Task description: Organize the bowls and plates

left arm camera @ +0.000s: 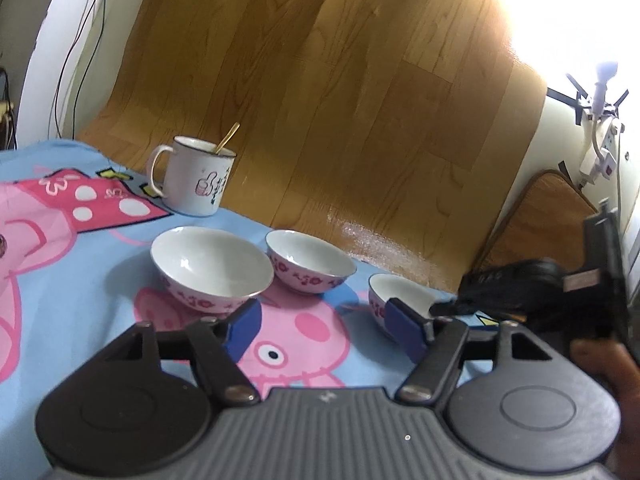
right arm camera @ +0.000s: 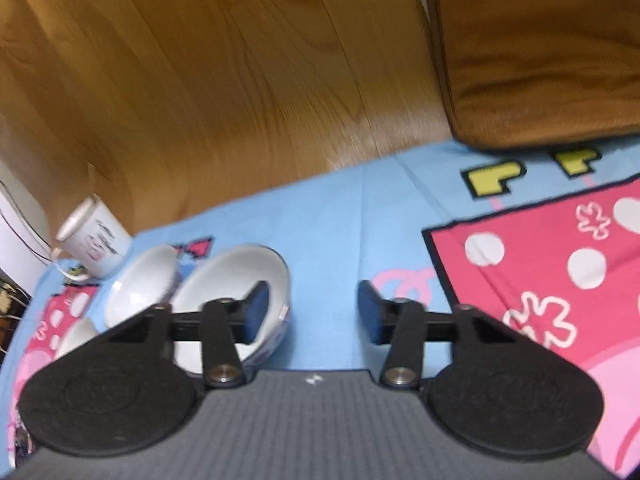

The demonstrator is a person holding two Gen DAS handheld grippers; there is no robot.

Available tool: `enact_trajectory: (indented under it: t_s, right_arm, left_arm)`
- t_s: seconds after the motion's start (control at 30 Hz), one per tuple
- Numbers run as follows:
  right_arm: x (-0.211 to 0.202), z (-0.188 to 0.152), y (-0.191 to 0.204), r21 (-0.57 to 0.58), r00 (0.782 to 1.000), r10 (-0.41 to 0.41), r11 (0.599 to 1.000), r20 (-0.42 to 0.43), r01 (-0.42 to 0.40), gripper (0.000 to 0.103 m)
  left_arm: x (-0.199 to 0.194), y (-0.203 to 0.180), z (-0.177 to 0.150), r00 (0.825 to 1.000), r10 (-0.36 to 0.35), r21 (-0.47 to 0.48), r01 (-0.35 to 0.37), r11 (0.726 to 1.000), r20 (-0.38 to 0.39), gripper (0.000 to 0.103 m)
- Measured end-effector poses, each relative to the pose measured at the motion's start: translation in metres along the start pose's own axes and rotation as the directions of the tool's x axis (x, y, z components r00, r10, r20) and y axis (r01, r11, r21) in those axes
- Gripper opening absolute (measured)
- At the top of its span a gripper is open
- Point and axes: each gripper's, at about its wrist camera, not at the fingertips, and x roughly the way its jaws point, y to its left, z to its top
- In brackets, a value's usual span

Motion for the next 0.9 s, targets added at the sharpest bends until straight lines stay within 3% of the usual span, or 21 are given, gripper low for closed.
enact_trajectory:
  t_s: [0.13, 0.23, 0.53, 0.67, 0.9]
  right_arm:
    - [0.005, -0.002, 0.002, 0.011, 0.999, 0.019, 1.000, -0.043, -0.018, 0.015]
    - [-0.001, -0.004, 0.005, 0.022, 0.996, 0.051, 0.999, -0.067, -0.049, 0.009]
    - [-0.050, -0.030, 0.012, -0.037, 0.985, 0.119, 0.992, -0.125, -0.124, 0.008]
    - [-0.076, -0.047, 0.001, -0.027, 0.975, 0.151, 0.987, -0.162, -0.157, 0.009]
    - [-0.108, -0.075, -0.017, -0.011, 0.969, 0.150, 0.988, -0.197, -0.155, 0.010]
  left_arm:
    - [0.002, 0.003, 0.000, 1.000, -0.006, -0.024, 0.006, 1.000, -0.013, 0.065]
    - [0.001, 0.003, 0.001, 1.000, -0.009, -0.022, 0.008, 1.000, -0.009, 0.065]
    - [-0.002, 0.007, 0.002, 0.998, -0.053, -0.055, 0.052, 0.997, -0.017, 0.070]
    - [-0.005, 0.002, 0.000, 0.992, -0.120, -0.029, 0.119, 0.992, -0.028, 0.070]
    - [-0.006, -0.016, -0.007, 0.951, -0.296, 0.027, 0.300, 0.954, -0.087, 0.070]
